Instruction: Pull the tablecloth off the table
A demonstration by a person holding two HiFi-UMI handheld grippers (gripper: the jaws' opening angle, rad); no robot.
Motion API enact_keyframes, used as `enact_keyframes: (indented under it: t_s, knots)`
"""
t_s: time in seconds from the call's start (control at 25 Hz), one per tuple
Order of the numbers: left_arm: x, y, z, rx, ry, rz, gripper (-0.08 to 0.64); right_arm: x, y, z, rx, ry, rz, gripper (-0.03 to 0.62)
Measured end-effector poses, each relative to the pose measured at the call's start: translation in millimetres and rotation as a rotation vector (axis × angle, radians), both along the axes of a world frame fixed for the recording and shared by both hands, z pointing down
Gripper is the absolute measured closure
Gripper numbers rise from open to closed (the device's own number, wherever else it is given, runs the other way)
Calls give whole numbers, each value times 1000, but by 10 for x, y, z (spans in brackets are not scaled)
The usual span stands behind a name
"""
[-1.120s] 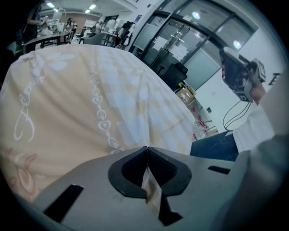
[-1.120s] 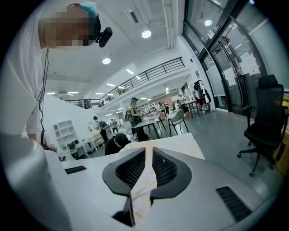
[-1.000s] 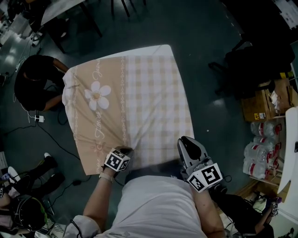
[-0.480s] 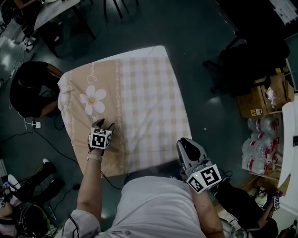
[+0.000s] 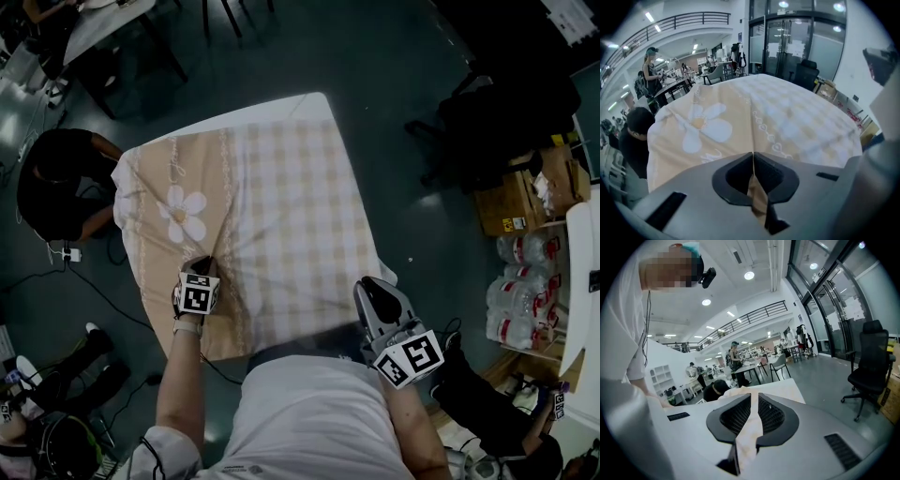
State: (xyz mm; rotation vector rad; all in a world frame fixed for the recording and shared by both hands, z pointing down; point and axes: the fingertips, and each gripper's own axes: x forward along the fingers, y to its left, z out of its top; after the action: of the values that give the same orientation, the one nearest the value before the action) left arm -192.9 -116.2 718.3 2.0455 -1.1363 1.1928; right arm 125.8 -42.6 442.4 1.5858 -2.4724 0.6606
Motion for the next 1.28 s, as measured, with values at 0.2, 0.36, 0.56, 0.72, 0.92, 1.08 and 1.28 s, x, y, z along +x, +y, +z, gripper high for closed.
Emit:
enact_keyframes:
  t_s: [0.2, 0.36, 0.56, 0.72, 0.92, 1.08, 1.28]
  knots:
    - [-252, 215, 13, 18, -93, -21, 548, 30, -58, 12, 2, -7, -22, 560]
    - [-517, 468, 12, -20, -117, -91, 548, -4, -95, 25, 3, -16, -45, 560]
    - [-1125, 1209, 127, -15, -190, -140, 548, -386, 266, 165, 9, -12, -87, 560]
    - [-1339, 1399, 88, -50, -254, -158, 548, -297, 81, 200, -15, -15, -86, 560]
    - [-1380, 1379, 82, -105, -297, -225, 548, 199, -518, 469, -82, 4, -77, 550]
    - [-1427, 1390, 62, -122, -356, -224, 548, 626, -969, 861, -179, 26, -75, 393]
    - [-1434, 1408, 60, -124, -364, -260, 548, 1085, -1373, 1477, -315, 29, -40, 348]
